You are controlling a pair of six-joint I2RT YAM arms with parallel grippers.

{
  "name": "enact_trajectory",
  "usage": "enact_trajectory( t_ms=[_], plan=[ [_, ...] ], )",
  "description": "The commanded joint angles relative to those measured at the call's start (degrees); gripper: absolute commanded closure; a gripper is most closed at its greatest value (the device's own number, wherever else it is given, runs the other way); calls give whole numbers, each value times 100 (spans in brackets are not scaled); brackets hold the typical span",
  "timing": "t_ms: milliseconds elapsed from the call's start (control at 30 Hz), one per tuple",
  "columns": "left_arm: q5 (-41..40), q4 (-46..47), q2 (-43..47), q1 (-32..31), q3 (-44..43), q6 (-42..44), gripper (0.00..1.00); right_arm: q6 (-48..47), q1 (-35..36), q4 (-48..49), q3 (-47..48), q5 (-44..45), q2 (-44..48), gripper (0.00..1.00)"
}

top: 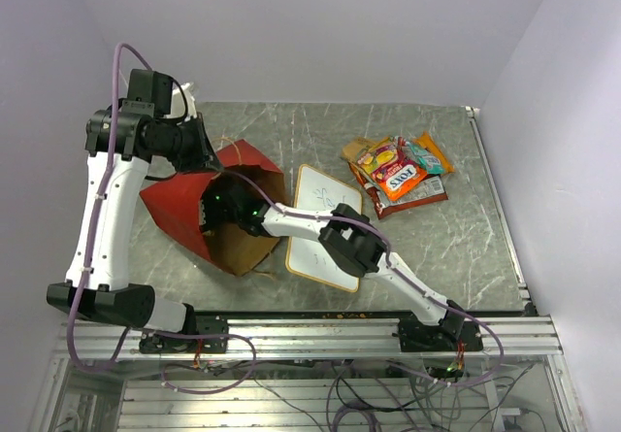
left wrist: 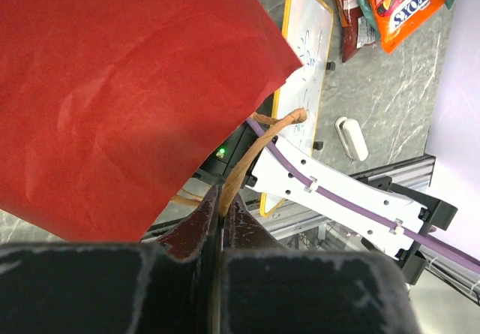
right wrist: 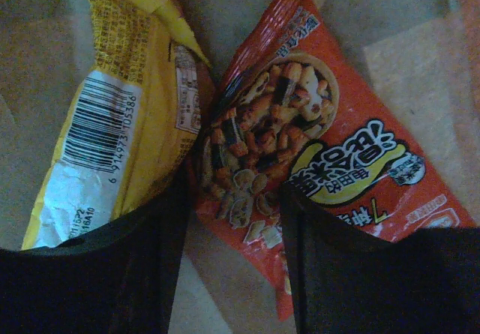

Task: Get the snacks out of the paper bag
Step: Take out the snack from the paper bag.

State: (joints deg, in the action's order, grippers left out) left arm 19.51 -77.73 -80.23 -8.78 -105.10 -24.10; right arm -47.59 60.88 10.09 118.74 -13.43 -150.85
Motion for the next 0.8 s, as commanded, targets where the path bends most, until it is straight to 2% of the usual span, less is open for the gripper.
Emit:
enact_trajectory(
  t_ms=[0, 133, 233, 300, 400, 533, 633, 767],
  plan=[
    [2, -181, -40, -19, -497, 131, 93, 45, 29, -445, 175, 202, -235, 57],
    [-564, -284, 70, -19, -522, 112, 93, 291, -34, -436, 141, 321, -140, 83],
    [-807, -180, 295, -19, -332, 59, 93, 387, -105, -321, -34, 273, 95, 89],
    [-1020, -47, 477, -19, -168, 8, 93, 469, -182, -223, -150, 259, 286, 100],
    [-1534, 114, 616, -19, -59, -131, 93, 560, -328, -85, -332, 225, 559, 100],
    [-2081, 38, 299, -19, -549, -285, 93, 678, -456, -25, -422, 194, 824, 100],
    [-2115, 31, 187, -19, -709, -340, 93, 702, -463, 109, -680, 86, 1148, 100],
    [-1936, 273, 436, -14, -340, -347, 93, 881, -431, 435, -1416, -336, 1677, 100]
  ],
)
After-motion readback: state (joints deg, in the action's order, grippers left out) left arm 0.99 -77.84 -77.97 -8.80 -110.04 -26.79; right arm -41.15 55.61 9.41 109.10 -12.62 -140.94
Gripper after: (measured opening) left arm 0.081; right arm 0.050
